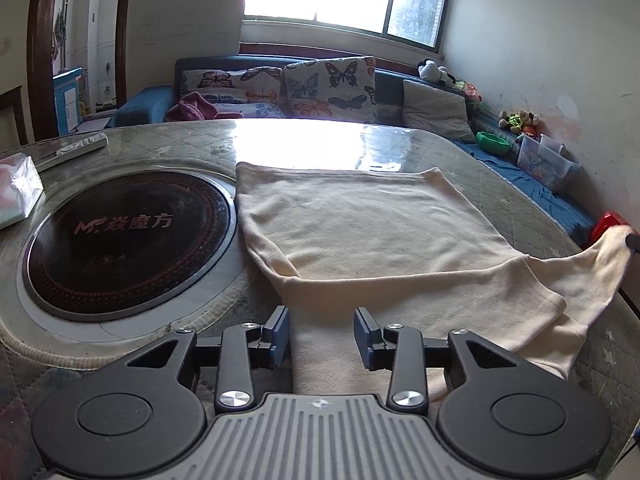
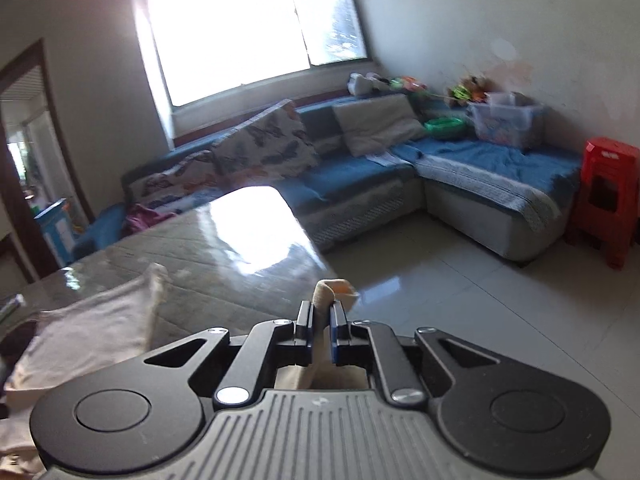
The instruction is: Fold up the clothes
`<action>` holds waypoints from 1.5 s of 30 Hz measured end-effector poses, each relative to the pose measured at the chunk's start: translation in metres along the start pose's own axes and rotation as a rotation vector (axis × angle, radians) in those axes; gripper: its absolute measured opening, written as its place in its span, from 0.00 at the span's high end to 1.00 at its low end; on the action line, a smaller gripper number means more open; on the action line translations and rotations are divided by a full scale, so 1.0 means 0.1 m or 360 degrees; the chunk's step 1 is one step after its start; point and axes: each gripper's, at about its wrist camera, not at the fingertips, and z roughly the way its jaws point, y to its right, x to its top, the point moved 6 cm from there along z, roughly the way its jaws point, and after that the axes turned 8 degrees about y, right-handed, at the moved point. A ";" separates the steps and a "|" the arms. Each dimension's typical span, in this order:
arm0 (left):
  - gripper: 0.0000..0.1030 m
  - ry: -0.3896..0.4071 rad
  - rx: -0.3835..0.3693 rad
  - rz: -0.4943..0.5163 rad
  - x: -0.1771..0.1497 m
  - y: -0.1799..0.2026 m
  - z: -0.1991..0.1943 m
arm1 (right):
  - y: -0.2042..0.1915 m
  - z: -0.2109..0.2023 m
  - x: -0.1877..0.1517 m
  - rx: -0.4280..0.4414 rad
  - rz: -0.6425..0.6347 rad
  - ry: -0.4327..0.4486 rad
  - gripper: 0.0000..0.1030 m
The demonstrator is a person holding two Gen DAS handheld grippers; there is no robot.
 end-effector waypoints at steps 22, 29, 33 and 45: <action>0.56 0.0123 0.0056 -0.0164 -0.08 -0.57 -0.40 | -3.03 -0.21 -0.25 0.1057 -0.0667 -0.0212 0.96; 0.56 0.0117 0.0062 -0.0189 -0.13 -0.68 -0.43 | -3.48 -0.35 -0.79 0.1256 -0.0808 -0.0400 0.92; 0.56 0.0130 0.0030 -0.0155 -0.09 -0.63 -0.44 | -3.37 -0.43 -0.75 0.1253 -0.0833 -0.0383 0.90; 0.57 0.0065 -0.0215 0.0096 -0.04 0.04 -0.19 | -1.97 -0.24 -0.65 0.0666 -0.0746 -0.0427 0.82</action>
